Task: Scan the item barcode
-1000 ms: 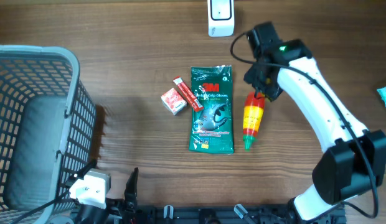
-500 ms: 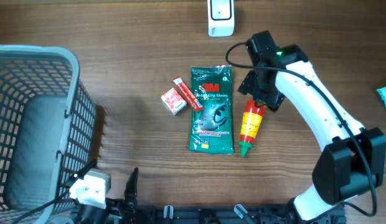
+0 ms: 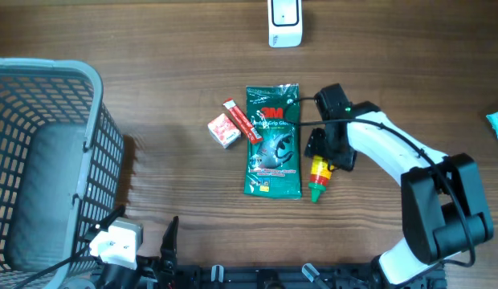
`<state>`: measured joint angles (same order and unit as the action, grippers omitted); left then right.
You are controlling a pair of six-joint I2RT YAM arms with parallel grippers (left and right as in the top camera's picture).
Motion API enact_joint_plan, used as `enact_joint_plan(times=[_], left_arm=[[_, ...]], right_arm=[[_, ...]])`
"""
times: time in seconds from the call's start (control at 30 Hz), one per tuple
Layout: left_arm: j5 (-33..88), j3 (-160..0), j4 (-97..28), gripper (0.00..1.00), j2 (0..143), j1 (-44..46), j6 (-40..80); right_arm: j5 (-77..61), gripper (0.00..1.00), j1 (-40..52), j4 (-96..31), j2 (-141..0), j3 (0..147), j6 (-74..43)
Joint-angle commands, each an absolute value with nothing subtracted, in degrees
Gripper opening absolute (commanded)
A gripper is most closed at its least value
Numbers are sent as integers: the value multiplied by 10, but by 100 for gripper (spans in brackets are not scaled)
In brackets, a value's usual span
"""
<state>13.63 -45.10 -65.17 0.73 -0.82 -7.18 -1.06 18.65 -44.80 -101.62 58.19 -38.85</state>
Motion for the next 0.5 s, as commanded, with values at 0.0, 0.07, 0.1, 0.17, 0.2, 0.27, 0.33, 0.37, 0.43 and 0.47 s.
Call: enact_joint_plan(times=[0.0, 0.07, 0.1, 0.17, 0.2, 0.27, 0.33, 0.37, 0.43, 0.47], left_arm=[[145, -452, -650, 100, 3, -11, -72], [145, -452, -650, 100, 3, -11, -72], [145, -452, -650, 100, 3, -11, -72], [145, -452, -650, 100, 3, -11, -72], [145, -452, -650, 100, 3, -11, -72], [145, -452, -650, 100, 3, -11, -72], [145, -452, -650, 100, 3, -11, -72], [145, -452, -650, 100, 3, -11, -72], [145, -452, -650, 100, 3, -11, -72], [145, -452, -650, 100, 3, -11, -72]], right_arm=[[4, 57, 188, -435, -1018, 566, -396], [0, 46, 188, -433, -1018, 566, -396], [-6, 41, 188, -431, -1018, 566, -396], [-38, 41, 188, -415, -1018, 567, -374], [-70, 41, 187, -409, -1018, 571, -351], [-128, 40, 183, -411, -1018, 582, -320], [-235, 37, 172, -416, -1013, 601, -258], [-298, 36, 163, -421, -1009, 610, -222], [-383, 32, 145, -449, -998, 629, -164], [-402, 31, 138, -462, -993, 634, -147]])
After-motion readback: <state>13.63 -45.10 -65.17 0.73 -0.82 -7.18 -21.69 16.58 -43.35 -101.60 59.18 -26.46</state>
